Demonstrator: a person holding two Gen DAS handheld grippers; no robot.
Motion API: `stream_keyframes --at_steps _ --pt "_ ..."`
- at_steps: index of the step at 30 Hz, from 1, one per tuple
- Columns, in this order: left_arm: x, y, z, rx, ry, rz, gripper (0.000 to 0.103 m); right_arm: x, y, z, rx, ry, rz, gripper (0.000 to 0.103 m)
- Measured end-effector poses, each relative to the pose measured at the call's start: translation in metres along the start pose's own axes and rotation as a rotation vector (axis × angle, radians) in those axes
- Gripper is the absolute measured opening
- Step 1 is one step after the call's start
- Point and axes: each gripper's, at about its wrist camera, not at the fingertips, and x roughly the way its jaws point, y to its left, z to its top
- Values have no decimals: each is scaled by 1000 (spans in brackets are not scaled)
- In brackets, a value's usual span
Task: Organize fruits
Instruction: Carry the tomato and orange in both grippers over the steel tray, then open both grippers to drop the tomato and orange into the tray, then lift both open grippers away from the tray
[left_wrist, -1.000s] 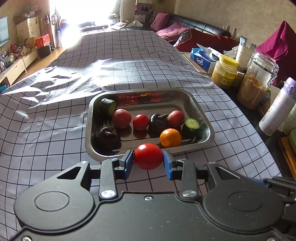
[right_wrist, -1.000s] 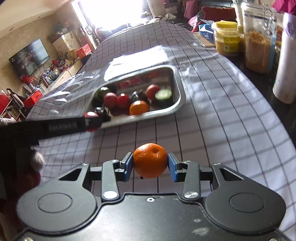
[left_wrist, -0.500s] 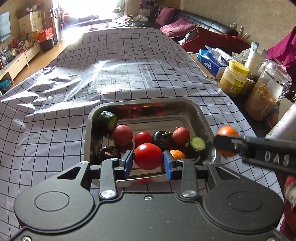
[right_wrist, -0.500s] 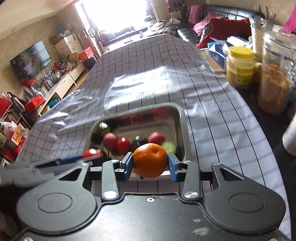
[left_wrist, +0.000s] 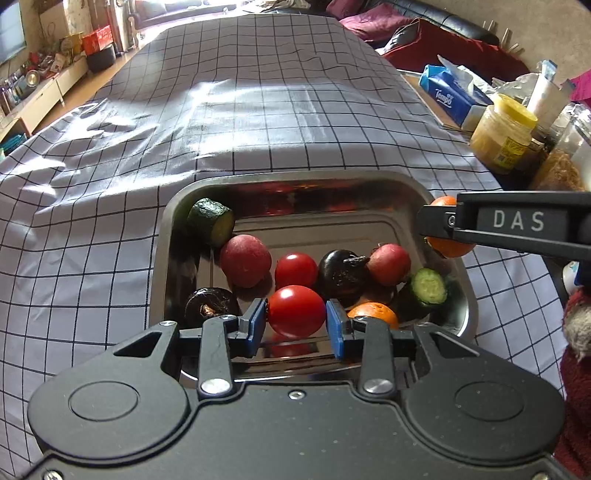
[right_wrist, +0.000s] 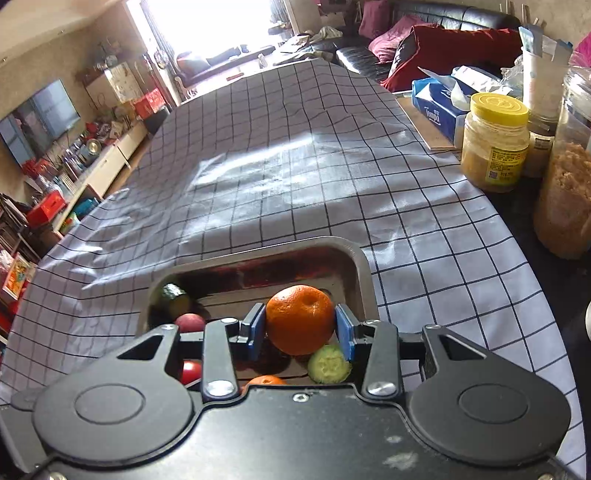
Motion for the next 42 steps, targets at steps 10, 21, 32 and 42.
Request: stream_keyframes --at_steps 10,21,32,42 --pt "5 -1 4 -2 -19 43 44 14 -1 4 -14 -18 -54 42" --pt "4 1 4 -7 -49 47 46 15 1 5 -45 -49 -48 45" --pt "-13 9 -1 -31 -104 50 49 3 3 1 -56 -98 -37 45" --pt "-46 15 -21 -69 -199 110 49 -40 18 -21 -104 -180 -80 45"
